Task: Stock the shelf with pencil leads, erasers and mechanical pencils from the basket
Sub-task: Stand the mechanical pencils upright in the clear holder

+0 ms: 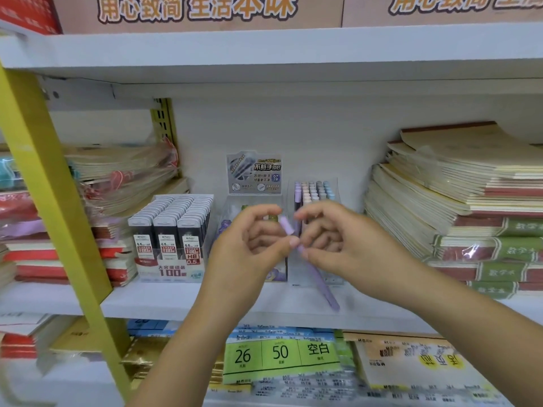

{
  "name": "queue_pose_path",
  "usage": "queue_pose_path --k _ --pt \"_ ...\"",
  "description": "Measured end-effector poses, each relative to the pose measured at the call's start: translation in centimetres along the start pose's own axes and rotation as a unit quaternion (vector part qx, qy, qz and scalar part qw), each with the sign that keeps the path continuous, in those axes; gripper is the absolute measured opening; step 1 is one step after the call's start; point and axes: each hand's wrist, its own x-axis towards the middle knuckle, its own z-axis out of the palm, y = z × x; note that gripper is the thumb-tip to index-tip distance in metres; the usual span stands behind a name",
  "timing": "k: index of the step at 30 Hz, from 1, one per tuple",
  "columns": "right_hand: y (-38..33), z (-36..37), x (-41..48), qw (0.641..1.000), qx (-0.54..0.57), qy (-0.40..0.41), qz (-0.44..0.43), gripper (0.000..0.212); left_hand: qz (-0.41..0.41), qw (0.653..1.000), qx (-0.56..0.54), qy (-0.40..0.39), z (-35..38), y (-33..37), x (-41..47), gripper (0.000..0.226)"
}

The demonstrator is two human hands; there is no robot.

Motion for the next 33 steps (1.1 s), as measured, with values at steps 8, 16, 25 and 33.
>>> queue_pose_path --k 8,16,25,33 --pt "-1.1 -3.6 4.4 0.978 0.011 0.184 -0.098 0.041 0.161 0.878 0.450 -0.032 -0.2 -3.5 0.2 0.048" --pt "2.5 -1.5 6.5 0.973 -0.184 0.117 -0.076 0.024 0.172 0.887 0.428 -0.020 0.2 -5.5 -0.3 0.049" --pt "2.4 -1.1 6.8 0.967 -0.214 0.109 -0.088 0.011 0.165 0.896 0.411 -0.017 0.1 -5.7 -0.4 0.049" --pt "1.8 -1.2 6.8 0.962 -0.241 0.088 -0.092 0.009 0.158 0.899 0.408 -0.023 -0.1 -5.6 -0.4 0.049"
